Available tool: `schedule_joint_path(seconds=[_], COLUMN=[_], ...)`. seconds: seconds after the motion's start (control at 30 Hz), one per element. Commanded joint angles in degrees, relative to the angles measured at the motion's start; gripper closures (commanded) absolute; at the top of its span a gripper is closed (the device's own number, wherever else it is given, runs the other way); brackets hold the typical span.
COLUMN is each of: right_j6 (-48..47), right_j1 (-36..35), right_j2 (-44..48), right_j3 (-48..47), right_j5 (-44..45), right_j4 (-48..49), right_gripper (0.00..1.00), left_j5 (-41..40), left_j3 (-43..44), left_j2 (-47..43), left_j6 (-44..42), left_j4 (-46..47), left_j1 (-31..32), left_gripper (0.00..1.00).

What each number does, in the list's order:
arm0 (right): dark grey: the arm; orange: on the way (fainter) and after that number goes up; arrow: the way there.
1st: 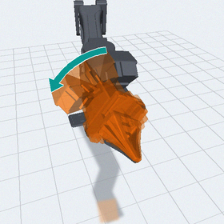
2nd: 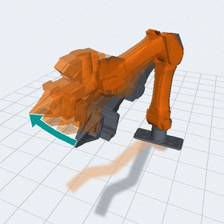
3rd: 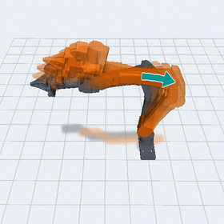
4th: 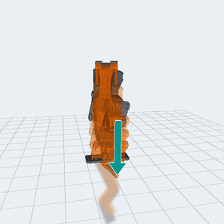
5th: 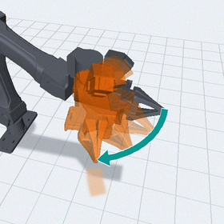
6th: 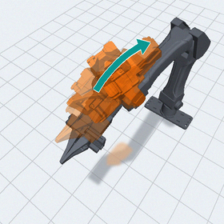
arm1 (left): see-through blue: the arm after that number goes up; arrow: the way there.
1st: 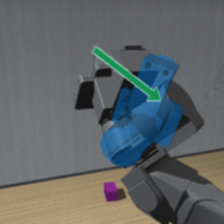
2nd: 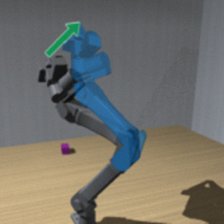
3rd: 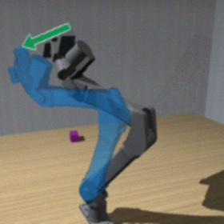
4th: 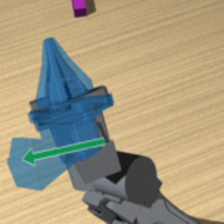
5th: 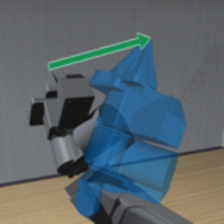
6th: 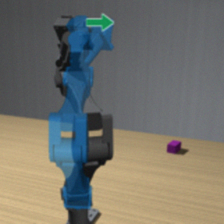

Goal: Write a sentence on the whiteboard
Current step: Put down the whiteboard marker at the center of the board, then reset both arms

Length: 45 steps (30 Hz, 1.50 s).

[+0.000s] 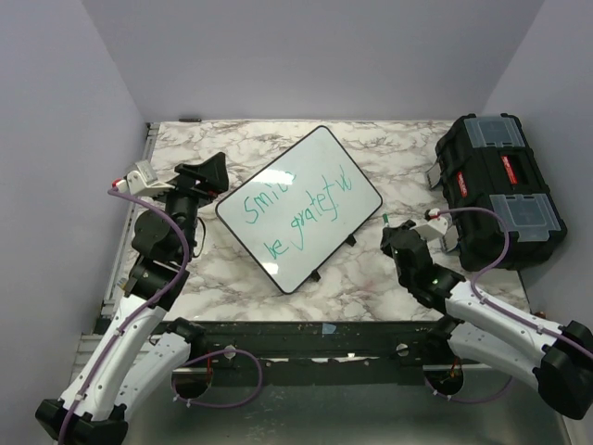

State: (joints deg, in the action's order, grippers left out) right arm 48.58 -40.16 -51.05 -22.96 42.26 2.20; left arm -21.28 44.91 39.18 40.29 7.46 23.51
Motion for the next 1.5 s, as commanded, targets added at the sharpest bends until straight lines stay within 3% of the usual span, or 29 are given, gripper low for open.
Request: schedule_joint_path(seconds=[0.0,0.43,0.97,1.2,1.47], right_j6=[11.0,20.4,21.7,14.0,0.8], right_j1=[0.1,0.1,0.1,0.1,0.1], right_j2=[-1.8,-4.7,-1.3,0.9,2.2], right_j3=[2.4,8.0,9.4,4.4,-4.2], right_j5=[2.4,-1.5,-1.3,0.9,0.4], right_j4=[-4.1,-4.3,-6.2,-7.7,-5.6], right_gripper=[0.99,0.91,0.40,0.18,0.17], left_j5=[-0.8,2.3,3.2,3.2,2.2], left_j3=[-1.7,-3.0,-3.5,-3.9,-5.4], left_j2=[-1.3,-1.0,-1.1,-1.3,-1.9], left_j6=[-2.7,-2.3,-1.7,-2.7,-6.3], left_j4=[0.0,-0.1,-0.5,-0.4,1.1], left_j1=[-2.1,-5.5,-7.2,-7.9,-8.8], left_gripper=[0.02,0.02,0.02,0.01,0.02])
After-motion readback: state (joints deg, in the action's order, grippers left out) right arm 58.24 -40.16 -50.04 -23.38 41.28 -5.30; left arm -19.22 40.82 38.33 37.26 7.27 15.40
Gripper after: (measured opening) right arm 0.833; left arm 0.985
